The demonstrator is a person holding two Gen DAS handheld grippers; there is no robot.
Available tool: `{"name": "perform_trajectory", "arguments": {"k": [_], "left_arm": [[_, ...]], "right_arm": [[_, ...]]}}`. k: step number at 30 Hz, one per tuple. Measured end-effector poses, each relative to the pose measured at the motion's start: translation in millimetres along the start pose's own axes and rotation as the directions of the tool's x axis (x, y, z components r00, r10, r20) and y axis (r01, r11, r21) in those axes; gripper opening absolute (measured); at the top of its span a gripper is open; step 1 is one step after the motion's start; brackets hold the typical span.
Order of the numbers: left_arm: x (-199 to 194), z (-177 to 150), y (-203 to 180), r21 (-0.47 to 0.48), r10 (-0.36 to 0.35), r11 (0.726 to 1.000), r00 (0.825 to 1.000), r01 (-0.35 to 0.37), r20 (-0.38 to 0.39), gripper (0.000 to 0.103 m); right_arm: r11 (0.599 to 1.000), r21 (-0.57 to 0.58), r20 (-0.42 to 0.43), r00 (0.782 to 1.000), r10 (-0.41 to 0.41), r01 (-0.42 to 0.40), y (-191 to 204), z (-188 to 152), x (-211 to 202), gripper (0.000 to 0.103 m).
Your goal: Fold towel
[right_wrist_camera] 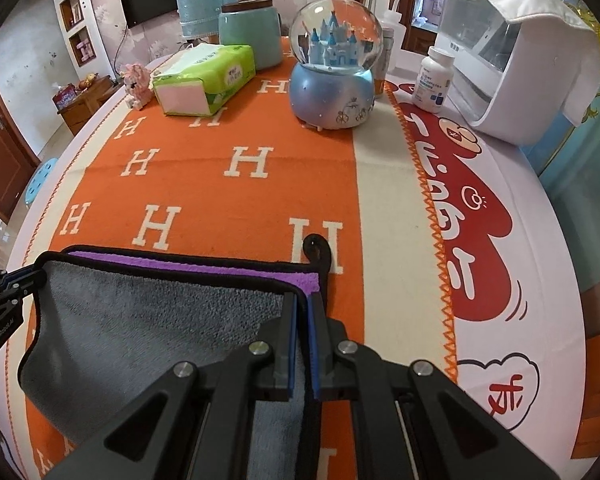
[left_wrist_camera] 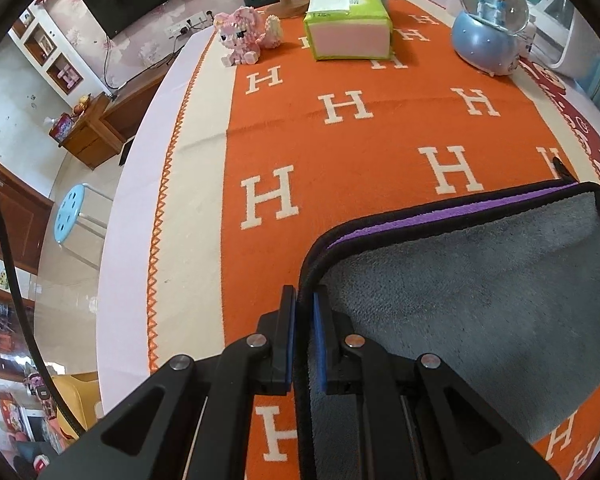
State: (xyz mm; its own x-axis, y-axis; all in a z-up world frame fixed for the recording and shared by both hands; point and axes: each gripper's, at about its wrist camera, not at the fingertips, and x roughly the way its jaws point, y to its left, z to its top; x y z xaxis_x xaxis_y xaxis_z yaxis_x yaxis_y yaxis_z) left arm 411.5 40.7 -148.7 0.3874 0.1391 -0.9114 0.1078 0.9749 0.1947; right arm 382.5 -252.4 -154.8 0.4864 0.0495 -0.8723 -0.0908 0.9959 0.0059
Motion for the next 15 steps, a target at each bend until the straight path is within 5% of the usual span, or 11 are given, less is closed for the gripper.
{"name": "perform_trajectory", "arguments": {"k": [15], "left_arm": [[9.2, 3.4, 1.4, -0.047, 0.020, 0.999, 1.000, -0.019, 0.008, 0.010]], "right_arm": [[1.000, 0.000, -0.043, 0.999, -0.031, 0.031, -1.4, -2.0, 17.5, 0.005]]}}
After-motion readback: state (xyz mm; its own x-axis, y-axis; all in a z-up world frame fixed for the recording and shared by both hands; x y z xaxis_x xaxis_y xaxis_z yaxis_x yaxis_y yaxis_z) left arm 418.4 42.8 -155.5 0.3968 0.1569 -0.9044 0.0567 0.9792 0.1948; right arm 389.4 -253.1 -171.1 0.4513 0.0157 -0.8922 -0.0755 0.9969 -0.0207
